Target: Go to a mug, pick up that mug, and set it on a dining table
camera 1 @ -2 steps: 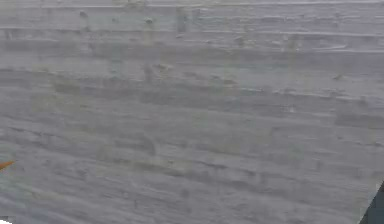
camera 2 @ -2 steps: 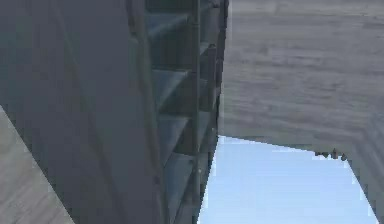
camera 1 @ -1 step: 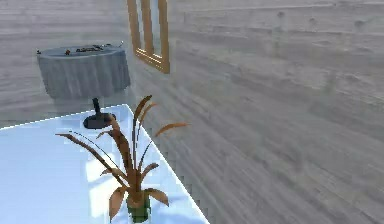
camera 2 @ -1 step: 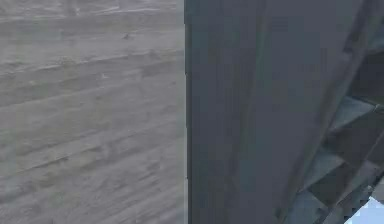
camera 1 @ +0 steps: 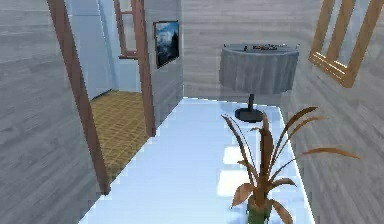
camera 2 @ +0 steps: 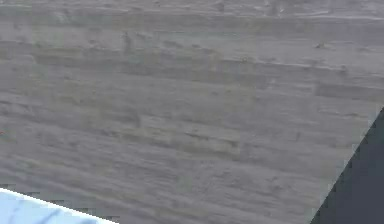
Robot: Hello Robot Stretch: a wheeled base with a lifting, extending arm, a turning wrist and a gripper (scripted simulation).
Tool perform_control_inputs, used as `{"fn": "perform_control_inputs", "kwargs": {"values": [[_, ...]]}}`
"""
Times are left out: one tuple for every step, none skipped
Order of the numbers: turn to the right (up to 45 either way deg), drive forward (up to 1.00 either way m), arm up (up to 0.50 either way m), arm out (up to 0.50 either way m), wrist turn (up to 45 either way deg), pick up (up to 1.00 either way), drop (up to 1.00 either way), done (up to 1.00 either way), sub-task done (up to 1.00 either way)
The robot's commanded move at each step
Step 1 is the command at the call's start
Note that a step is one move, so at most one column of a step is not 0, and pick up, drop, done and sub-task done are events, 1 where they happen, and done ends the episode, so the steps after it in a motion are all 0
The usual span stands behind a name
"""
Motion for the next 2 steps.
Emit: {"fn": "perform_control_inputs", "kwargs": {"values": [[-27.0,0.00,0.00,0.00,0.0,0.00,0.00,0.00,0.00],[-3.0,0.00,0.00,0.00,0.0,0.00,0.00,0.00,0.00]]}}
